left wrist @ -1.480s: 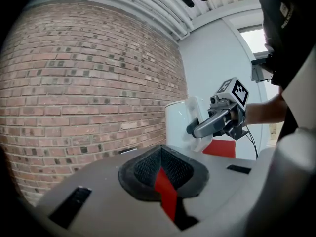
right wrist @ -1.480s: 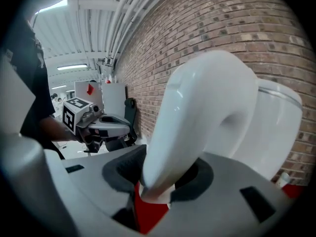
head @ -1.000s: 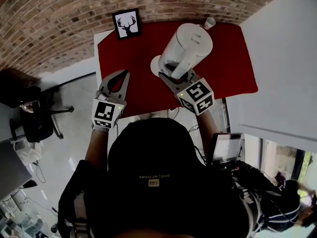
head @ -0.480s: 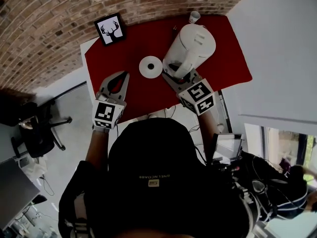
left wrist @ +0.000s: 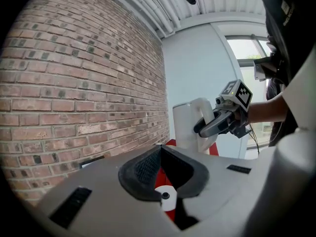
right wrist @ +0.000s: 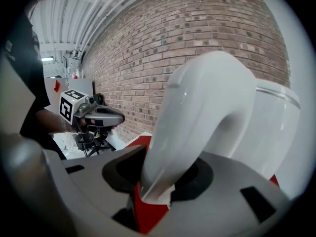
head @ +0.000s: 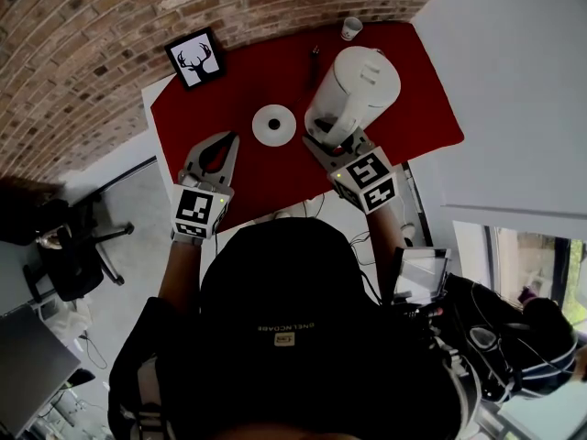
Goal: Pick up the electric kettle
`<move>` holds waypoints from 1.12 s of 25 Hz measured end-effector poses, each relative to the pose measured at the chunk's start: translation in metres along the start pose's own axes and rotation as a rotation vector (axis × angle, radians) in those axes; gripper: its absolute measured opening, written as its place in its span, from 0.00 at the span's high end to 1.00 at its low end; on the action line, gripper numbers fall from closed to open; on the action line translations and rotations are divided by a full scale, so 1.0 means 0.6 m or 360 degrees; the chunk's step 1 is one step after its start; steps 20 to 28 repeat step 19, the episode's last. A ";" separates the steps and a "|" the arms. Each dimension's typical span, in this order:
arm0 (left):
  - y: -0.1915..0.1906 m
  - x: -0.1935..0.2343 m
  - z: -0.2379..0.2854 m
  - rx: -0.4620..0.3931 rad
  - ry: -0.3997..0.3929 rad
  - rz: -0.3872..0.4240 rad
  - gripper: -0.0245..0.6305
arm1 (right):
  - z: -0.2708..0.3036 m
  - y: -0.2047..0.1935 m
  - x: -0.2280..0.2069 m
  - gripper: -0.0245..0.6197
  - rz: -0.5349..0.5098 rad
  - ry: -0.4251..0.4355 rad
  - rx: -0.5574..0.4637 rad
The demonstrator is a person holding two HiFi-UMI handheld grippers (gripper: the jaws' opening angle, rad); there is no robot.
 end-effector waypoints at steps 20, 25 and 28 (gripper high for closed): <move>-0.018 0.014 -0.006 0.0078 0.0031 -0.0013 0.95 | 0.018 -0.001 -0.009 0.72 0.0034 -0.0001 0.0011; -0.018 0.014 -0.006 0.0078 0.0031 -0.0013 0.95 | 0.018 -0.001 -0.009 0.72 0.0034 -0.0001 0.0011; -0.018 0.014 -0.006 0.0078 0.0031 -0.0013 0.95 | 0.018 -0.001 -0.009 0.72 0.0034 -0.0001 0.0011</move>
Point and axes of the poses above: the fingertips, and each gripper's own axes: z forward along the fingers, x to its left, y out of its top, the point moved 2 cm from there along -z, backward along the fingers, and after that the axes turned 13 degrees about z, right-handed, at the moved point
